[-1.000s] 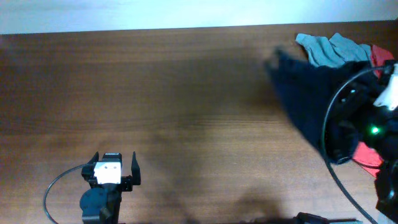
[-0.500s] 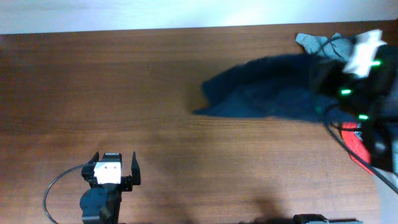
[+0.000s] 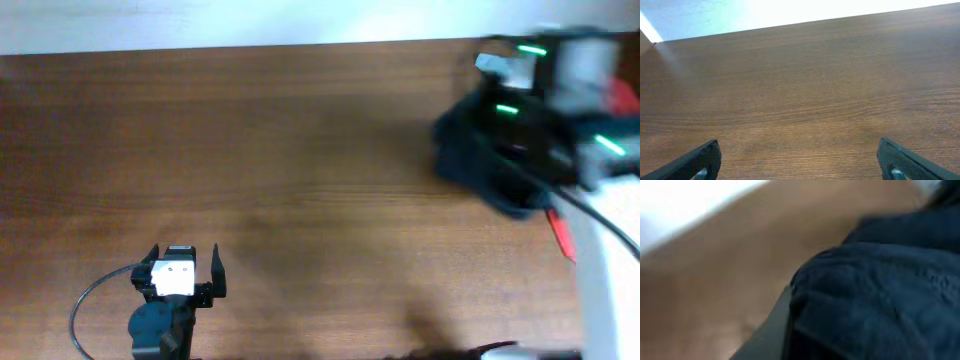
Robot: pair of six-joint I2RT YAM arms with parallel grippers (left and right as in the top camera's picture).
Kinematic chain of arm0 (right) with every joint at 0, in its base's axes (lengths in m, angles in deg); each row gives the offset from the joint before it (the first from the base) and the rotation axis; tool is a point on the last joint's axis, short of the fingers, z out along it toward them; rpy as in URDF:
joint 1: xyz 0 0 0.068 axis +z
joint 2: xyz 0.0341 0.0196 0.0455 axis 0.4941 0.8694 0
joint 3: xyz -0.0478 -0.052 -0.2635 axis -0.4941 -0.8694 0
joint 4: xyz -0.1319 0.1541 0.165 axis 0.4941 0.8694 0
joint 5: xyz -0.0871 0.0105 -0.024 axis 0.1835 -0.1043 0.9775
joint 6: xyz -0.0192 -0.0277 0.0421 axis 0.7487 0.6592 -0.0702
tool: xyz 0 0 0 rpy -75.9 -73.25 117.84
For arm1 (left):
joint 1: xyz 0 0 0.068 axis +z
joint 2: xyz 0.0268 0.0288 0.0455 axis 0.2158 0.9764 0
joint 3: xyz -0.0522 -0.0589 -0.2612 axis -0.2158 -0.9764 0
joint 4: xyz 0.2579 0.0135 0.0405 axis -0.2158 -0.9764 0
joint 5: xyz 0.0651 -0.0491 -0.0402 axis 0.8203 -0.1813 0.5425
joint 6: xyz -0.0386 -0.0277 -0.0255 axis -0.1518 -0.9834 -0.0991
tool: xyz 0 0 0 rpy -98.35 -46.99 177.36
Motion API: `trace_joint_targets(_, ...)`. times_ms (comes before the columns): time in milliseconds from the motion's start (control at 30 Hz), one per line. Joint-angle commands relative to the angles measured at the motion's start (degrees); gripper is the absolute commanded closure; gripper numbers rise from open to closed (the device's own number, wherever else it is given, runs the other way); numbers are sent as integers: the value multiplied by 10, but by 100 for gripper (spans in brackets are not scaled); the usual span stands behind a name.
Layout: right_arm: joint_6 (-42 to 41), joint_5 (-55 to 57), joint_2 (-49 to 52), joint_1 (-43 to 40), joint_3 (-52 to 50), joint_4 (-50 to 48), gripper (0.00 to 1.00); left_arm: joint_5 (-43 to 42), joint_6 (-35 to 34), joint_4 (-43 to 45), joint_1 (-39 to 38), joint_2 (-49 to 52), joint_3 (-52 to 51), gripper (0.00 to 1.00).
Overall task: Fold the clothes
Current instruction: 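Pull the navy shorts left and drop them flat on the table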
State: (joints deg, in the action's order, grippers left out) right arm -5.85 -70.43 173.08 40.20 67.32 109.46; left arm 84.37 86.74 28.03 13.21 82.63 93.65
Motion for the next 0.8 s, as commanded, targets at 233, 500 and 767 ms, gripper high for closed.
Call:
trace_joint_targets(233, -95, -29, 207, 245, -1, -126, 50, 5, 3, 1, -2, -3, -2, 1)
trace_joint_targets(500, -2, 22, 97, 215, 0, -78, 40, 5, 3, 1, -2, -3, -2, 1)
trace_joint_targets(767, 109, 83, -62, 113, 0, 17, 36, 5, 4, 1, -2, -3, -2, 1)
